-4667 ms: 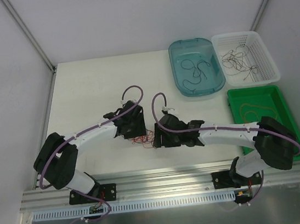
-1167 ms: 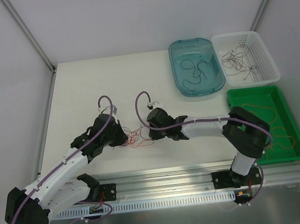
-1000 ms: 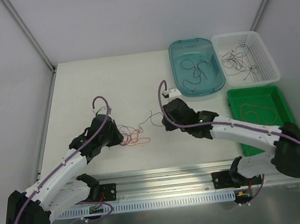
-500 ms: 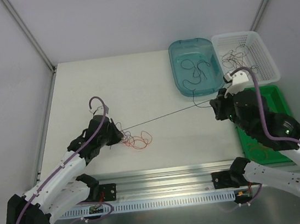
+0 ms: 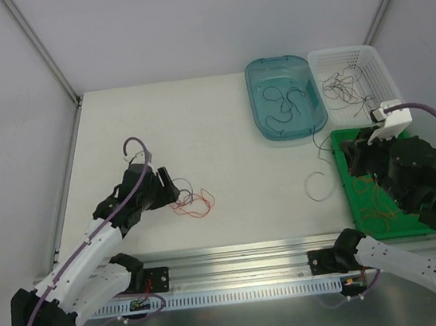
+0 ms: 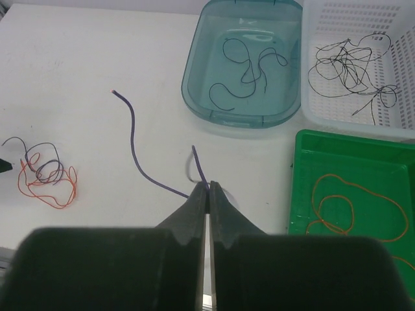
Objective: Untangle the cables
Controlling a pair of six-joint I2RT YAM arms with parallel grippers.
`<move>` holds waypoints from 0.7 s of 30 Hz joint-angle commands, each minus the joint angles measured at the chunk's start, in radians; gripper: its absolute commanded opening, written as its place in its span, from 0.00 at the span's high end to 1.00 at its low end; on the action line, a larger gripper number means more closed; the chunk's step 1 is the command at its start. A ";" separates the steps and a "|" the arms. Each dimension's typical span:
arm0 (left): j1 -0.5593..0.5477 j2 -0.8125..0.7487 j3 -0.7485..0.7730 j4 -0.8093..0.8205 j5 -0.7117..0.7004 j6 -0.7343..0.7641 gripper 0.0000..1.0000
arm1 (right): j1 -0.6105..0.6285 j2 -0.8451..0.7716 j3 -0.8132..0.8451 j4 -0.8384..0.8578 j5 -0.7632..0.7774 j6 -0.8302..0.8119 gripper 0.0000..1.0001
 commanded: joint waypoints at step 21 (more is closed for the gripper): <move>0.054 0.019 0.219 -0.114 0.129 0.079 0.01 | -0.004 0.175 0.139 0.112 -0.063 -0.149 0.99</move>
